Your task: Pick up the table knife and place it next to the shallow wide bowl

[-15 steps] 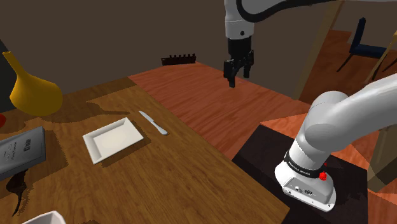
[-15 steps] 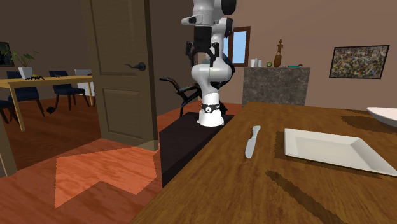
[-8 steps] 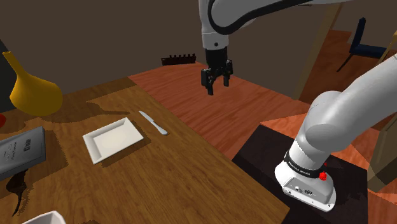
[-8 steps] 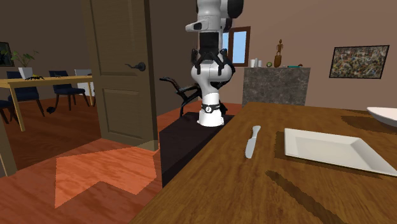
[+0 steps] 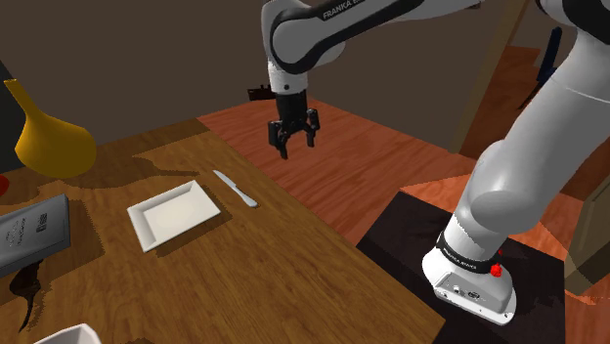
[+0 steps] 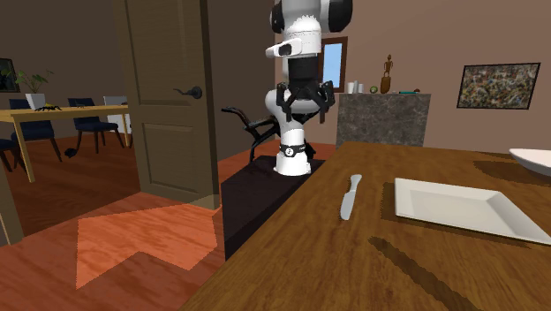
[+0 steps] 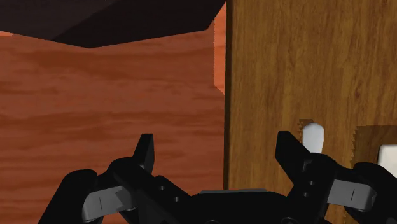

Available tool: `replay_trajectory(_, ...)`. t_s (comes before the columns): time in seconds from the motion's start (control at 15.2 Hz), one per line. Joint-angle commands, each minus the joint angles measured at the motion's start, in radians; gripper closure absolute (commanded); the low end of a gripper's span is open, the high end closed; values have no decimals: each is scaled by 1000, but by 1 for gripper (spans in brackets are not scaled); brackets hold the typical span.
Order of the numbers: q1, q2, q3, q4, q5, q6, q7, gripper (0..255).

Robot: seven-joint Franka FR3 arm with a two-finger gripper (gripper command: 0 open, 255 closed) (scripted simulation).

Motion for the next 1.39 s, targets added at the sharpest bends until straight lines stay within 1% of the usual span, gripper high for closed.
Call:
replay_trajectory(0.0,6,74,10,54,7,20,20,0)
replay_trajectory(0.46,33,342,36,287,15,59,88,0)
replay_trajectory(0.73,55,501,43,453,13,55,125,0)
replay_trajectory(0.92,75,625,46,598,9,38,151,0)
replay_trajectory(0.99,76,633,46,607,9,36,152,0)
replay_trajectory(1.32,83,647,47,560,9,97,151,0)
